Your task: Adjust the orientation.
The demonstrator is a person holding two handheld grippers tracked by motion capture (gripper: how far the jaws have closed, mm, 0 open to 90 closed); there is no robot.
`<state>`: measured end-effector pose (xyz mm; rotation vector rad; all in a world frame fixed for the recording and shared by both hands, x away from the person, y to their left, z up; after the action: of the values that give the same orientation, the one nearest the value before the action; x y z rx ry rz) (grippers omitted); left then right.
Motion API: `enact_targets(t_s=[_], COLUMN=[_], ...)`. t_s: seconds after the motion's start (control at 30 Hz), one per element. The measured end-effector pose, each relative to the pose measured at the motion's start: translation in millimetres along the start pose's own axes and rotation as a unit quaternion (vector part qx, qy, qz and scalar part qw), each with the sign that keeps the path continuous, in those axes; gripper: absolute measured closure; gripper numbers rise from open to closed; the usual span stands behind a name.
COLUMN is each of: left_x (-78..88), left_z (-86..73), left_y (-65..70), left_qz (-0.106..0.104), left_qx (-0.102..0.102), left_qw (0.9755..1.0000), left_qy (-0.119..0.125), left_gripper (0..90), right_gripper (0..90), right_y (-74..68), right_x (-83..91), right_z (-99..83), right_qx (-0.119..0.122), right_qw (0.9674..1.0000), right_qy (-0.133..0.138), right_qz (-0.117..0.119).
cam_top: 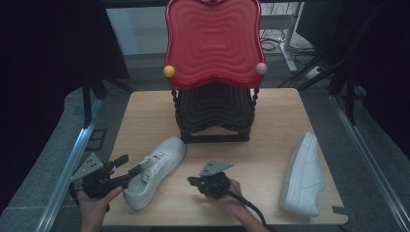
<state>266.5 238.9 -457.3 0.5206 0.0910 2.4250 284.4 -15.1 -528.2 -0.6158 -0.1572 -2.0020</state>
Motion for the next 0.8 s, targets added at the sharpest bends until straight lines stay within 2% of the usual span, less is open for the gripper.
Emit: enact_targets(t_s=[0.03, 0.07, 0.17, 0.2, 0.23, 0.33, 0.4, 0.47, 0.5, 0.53, 0.63, 0.77, 0.8], left_x=[0.0, -2.1, -4.2, -4.2, -4.9, -5.1, -4.8, -4.4, -4.4, -4.4, -5.3, -7.9, -7.9], left_z=[0.0, -2.2, -5.3, -5.3, -7.2, -8.7, -11.8, -14.0, -14.0, -15.2, -18.2, -23.6, -23.6], left_y=[0.0, 0.0, -1.2, -1.2, -2.3, -3.1, -2.9, -2.4, -2.4, -3.0, -2.5, -1.9, -1.9], left_qz=[0.0, -0.001, -0.002, -0.002, -0.001, -0.003, 0.0, -0.003, -0.003, -0.003, -0.004, -0.009, -0.009], left_qx=[0.0, -0.001, -0.001, -0.001, -0.001, 0.001, -0.001, 0.0, 0.0, -0.001, -0.002, -0.008, -0.008], left_qw=[1.0, 1.0, 0.9999, 0.9999, 0.9998, 0.9998, 0.9996, 0.9995, 0.9995, 0.9994, 0.9991, 0.9984, 0.9984], left_qy=[0.0, -0.007, -0.014, -0.014, -0.018, -0.02, -0.029, -0.033, -0.033, -0.036, -0.042, -0.056, -0.056], left_gripper=[32.1, 31.9, 31.4, 31.3, 31.0, 25.9, 19.0, 18.0, 15.8, 15.3, 13.8, 12.1, 12.1], right_gripper=[86.4, 62.0, 42.4, 42.4, 31.1, 23.9, 21.0, 19.4, 19.4, 19.2, 18.4, 18.4, 18.4], right_y=[0.0, 13.1, 29.0, 29.0, 38.5, 49.2, 55.8, 61.4, 61.4, 65.9, 73.2, 83.7, 83.7], right_x=[0.0, 21.6, 52.7, 52.7, 73.0, 100.9, 119.1, 136.7, 136.7, 152.2, 169.5, 191.9, 191.9], right_z=[0.0, -6.6, -16.1, -16.1, -21.4, -27.5, -30.1, -32.6, -32.6, -35.6, -40.7, -45.5, -45.5], right_qx=[0.0, -0.009, -0.029, -0.029, -0.049, -0.07, -0.079, -0.093, -0.093, -0.105, -0.108, -0.126, -0.126], right_qw=[1.0, 0.9997, 0.9977, 0.9977, 0.995, 0.9909, 0.9873, 0.9832, 0.9832, 0.9793, 0.9766, 0.9693, 0.9693], right_qy=[0.0, 0.004, 0.014, 0.014, 0.025, 0.045, 0.061, 0.078, 0.078, 0.095, 0.1, 0.121, 0.121], right_qz=[0.0, -0.023, -0.06, -0.06, -0.083, -0.106, -0.124, -0.137, -0.137, -0.144, -0.157, -0.173, -0.173])
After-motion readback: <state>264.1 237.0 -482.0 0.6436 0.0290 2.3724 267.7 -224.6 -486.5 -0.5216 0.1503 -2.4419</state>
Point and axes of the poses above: each handheld gripper's, and its own axes: x roughly backward along the jaws, z roughly out of its top, y roughly to its right, the point moved 7 cm from there along -x, roughly forward along the jaws, and after that the axes turned 3 degrees about y, right-handed, at the moved point
